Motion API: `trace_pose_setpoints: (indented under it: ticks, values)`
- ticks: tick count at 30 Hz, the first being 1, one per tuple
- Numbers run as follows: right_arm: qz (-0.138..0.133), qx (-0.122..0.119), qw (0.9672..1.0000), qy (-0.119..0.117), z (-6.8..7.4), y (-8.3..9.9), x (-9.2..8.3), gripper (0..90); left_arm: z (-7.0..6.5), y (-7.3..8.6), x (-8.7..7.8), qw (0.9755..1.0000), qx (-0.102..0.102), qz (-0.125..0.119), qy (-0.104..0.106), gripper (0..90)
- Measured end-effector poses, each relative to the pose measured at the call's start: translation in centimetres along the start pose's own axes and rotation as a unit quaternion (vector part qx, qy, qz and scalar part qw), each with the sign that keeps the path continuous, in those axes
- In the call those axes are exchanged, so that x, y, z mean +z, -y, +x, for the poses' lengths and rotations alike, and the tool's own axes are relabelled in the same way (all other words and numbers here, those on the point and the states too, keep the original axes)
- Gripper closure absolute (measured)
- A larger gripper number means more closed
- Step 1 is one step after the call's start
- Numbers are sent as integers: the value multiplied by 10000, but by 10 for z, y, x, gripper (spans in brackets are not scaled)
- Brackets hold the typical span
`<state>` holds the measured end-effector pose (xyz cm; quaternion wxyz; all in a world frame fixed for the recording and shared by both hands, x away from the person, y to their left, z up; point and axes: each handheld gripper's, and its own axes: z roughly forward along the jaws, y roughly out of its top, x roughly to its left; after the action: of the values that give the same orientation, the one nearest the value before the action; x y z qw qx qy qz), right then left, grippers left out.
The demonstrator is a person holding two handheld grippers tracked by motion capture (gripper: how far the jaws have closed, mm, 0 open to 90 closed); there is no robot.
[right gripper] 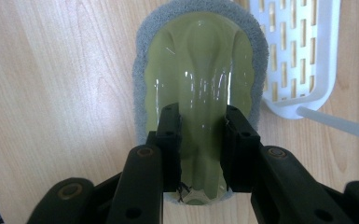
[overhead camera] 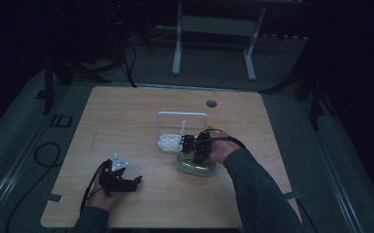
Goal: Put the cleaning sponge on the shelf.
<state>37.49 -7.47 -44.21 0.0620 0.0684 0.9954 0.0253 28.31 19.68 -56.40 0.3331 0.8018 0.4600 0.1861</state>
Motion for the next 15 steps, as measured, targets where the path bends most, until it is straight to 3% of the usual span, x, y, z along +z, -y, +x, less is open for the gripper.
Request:
trace_pose_setpoints:
  ticks: [15]
  values:
    - [-146,-190,9996,128,-1,-6,-1,716,0,0,0,10000,-2,-1,0,87]
